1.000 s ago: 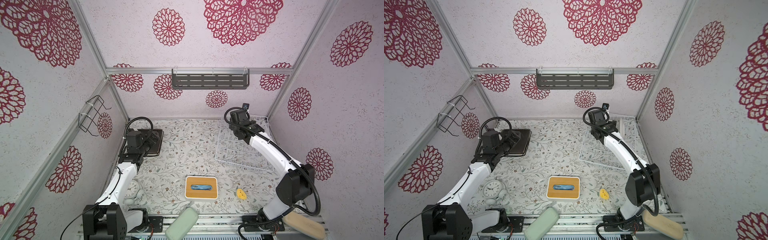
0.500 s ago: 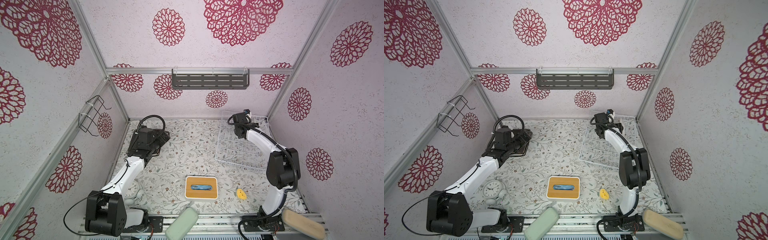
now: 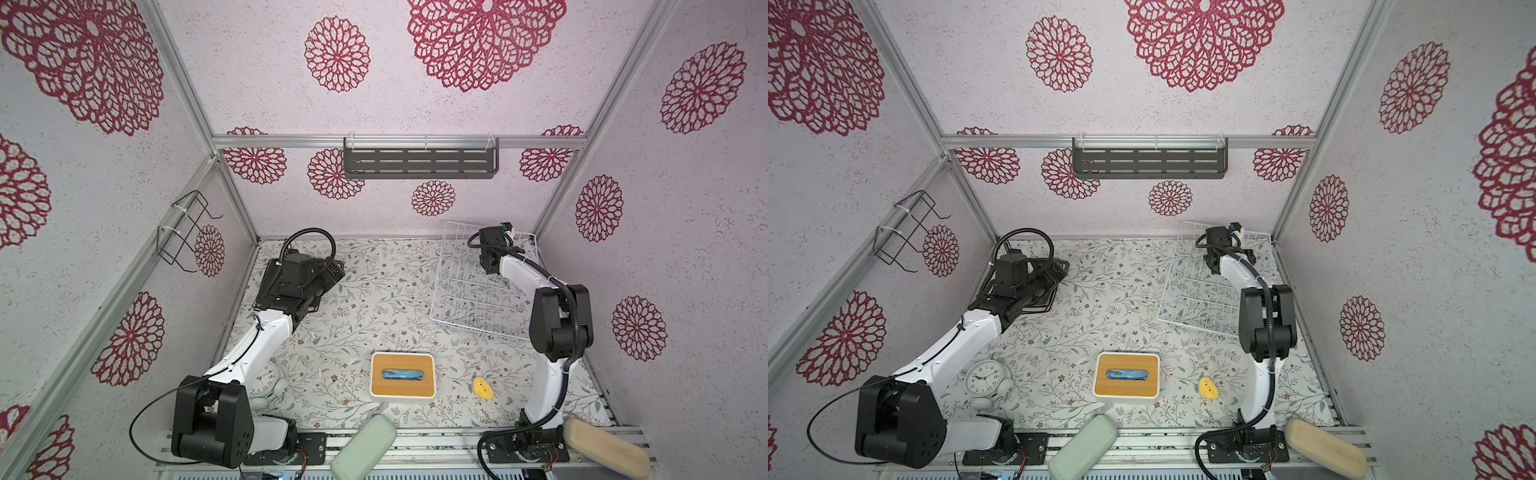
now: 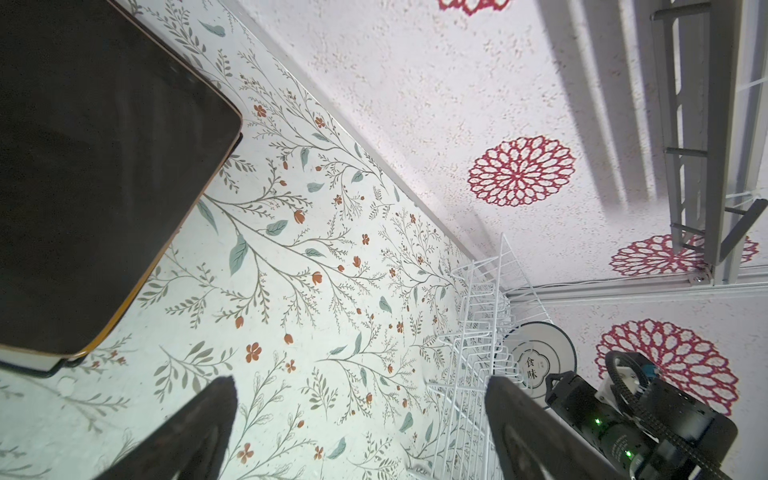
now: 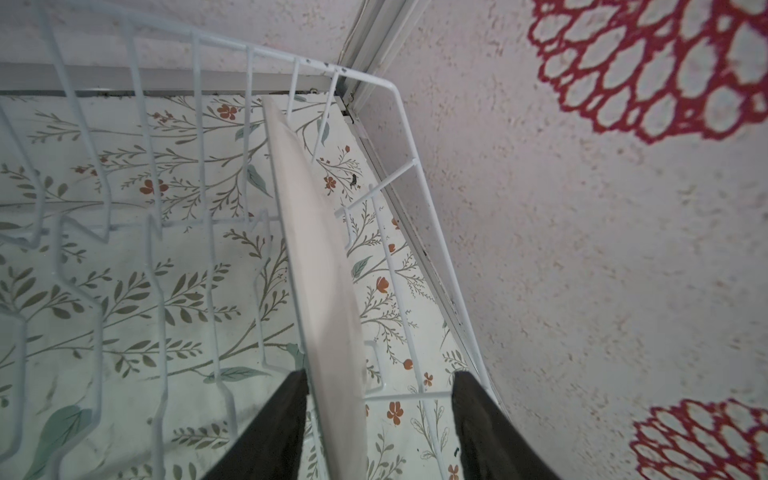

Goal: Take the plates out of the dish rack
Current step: 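Raise the left gripper while the right gripper moves to the white plate, then close the right gripper on the top edge of the white plate in the rack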

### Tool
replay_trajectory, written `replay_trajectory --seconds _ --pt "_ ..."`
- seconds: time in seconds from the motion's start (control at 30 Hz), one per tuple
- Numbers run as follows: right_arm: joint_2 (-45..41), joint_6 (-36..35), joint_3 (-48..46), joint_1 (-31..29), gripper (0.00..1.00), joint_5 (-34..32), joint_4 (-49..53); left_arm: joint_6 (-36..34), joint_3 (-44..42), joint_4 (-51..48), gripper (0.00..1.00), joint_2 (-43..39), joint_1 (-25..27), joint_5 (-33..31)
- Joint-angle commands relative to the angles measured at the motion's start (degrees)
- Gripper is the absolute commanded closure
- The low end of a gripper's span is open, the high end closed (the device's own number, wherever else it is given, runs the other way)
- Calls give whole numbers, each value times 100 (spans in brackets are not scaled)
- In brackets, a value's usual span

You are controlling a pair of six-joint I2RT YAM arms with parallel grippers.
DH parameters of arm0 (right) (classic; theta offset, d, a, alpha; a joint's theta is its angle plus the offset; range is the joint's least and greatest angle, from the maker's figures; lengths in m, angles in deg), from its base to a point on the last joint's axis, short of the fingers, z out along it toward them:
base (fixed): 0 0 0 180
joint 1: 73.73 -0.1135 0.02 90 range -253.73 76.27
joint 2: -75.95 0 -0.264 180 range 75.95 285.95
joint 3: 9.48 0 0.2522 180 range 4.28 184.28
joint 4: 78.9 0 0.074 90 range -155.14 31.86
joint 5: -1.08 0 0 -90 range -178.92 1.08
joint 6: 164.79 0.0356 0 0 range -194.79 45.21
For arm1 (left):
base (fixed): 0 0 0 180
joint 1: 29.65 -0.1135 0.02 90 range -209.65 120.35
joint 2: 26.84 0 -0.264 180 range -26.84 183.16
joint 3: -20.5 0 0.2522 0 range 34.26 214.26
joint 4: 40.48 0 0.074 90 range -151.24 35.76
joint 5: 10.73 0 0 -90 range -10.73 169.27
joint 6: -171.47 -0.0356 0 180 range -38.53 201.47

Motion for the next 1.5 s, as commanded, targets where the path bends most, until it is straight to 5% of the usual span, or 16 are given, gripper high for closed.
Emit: replay_trajectory --seconds 0.0,0.37,1.47 --pt "19 -63 229 86 48 77 -194 -5 143 28 2 47 108 -79" --pt "120 -282 19 102 65 23 -676 21 182 15 2 40 206 -135" --pt "58 -464 -359 88 89 -178 -1008 17 213 -83 2 68 286 -145"
